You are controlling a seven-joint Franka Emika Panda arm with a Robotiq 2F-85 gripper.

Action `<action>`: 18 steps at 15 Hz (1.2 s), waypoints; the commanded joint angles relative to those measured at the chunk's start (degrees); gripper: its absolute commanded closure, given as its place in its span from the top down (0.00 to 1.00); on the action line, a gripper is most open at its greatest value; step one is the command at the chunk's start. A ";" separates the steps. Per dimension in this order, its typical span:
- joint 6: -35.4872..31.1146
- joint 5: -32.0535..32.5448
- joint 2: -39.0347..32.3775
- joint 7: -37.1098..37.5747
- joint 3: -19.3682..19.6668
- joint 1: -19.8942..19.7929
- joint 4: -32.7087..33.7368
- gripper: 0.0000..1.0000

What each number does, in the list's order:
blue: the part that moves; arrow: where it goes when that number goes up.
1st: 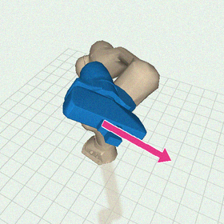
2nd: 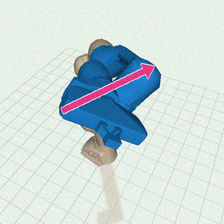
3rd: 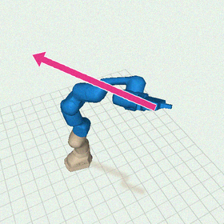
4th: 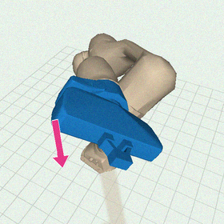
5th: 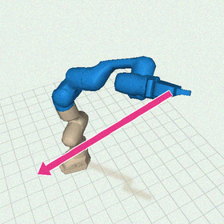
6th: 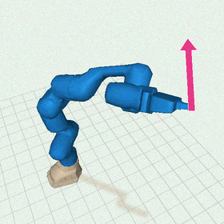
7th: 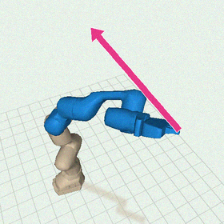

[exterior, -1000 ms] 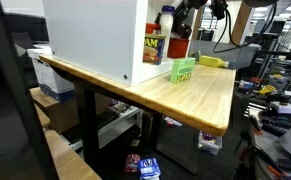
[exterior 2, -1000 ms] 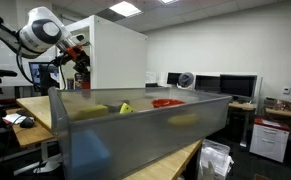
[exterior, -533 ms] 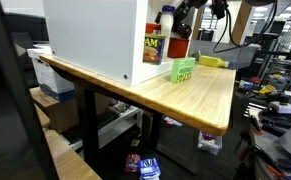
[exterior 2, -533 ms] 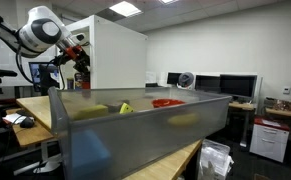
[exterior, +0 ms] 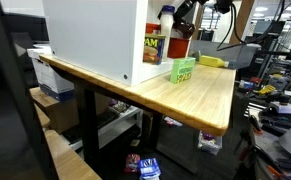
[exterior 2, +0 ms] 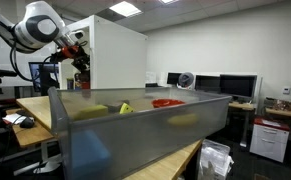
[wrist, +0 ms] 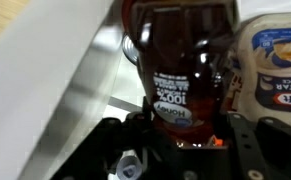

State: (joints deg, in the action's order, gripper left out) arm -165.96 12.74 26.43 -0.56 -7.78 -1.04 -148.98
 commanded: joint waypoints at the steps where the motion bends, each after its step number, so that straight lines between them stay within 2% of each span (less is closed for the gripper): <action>1: 1.42 -2.99 5.65 0.22 2.09 1.64 -2.56 0.29; 4: 2.48 -4.05 7.97 -0.12 2.96 2.27 -3.48 0.29; 6: 6.00 -5.55 10.53 -0.63 4.14 3.60 -4.12 0.29; 10: 18.56 -11.02 16.24 -2.10 7.90 8.52 -4.92 0.29; 11: 23.38 -13.03 18.40 -1.95 8.78 9.65 -5.03 0.29; 12: 19.63 -13.86 19.56 -0.45 8.64 9.42 -6.63 0.29; 14: 16.79 -17.09 22.84 1.62 8.89 9.13 -9.67 0.29; 18: 11.83 -19.42 25.82 2.91 8.94 7.99 -13.82 0.29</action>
State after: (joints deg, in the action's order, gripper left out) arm -149.60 -4.32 47.89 0.80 1.25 7.64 -158.59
